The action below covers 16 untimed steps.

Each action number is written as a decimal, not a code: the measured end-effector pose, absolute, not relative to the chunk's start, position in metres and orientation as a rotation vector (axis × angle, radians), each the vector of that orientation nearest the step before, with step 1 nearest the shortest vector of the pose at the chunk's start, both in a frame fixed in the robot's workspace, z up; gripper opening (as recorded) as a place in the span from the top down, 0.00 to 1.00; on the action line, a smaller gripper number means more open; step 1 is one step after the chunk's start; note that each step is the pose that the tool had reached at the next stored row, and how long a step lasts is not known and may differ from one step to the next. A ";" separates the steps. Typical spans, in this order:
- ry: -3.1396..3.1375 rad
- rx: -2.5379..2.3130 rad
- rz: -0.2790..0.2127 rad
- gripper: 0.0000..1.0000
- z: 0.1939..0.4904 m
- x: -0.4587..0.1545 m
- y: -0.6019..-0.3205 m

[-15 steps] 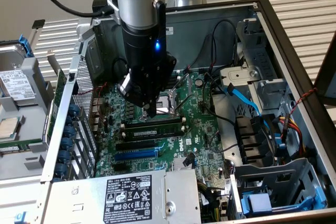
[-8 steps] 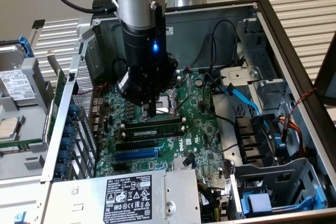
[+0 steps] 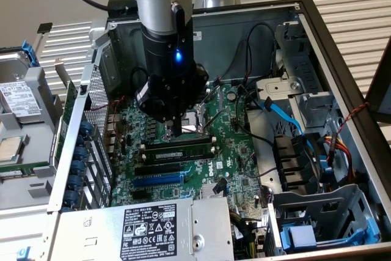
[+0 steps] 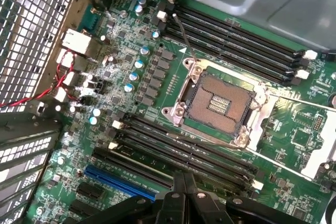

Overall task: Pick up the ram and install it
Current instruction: 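Press down the ram until it locks into place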

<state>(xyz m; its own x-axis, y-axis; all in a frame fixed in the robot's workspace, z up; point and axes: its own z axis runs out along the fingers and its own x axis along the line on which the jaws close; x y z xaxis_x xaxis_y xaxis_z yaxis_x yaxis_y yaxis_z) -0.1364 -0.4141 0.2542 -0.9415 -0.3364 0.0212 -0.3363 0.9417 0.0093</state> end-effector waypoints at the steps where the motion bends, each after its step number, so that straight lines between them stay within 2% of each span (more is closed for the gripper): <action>1: -3.078 0.514 -0.008 0.89 0.254 -0.136 -0.414; 9: -3.124 0.397 0.005 0.89 0.254 -0.136 -0.414; 16: -3.145 0.325 0.061 0.89 0.253 -0.136 -0.414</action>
<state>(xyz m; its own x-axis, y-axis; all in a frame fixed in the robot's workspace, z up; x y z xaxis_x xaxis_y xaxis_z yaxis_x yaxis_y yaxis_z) -0.1362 -0.4141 0.2535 -0.9786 -0.2051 -0.0164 -0.2043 0.9781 -0.0406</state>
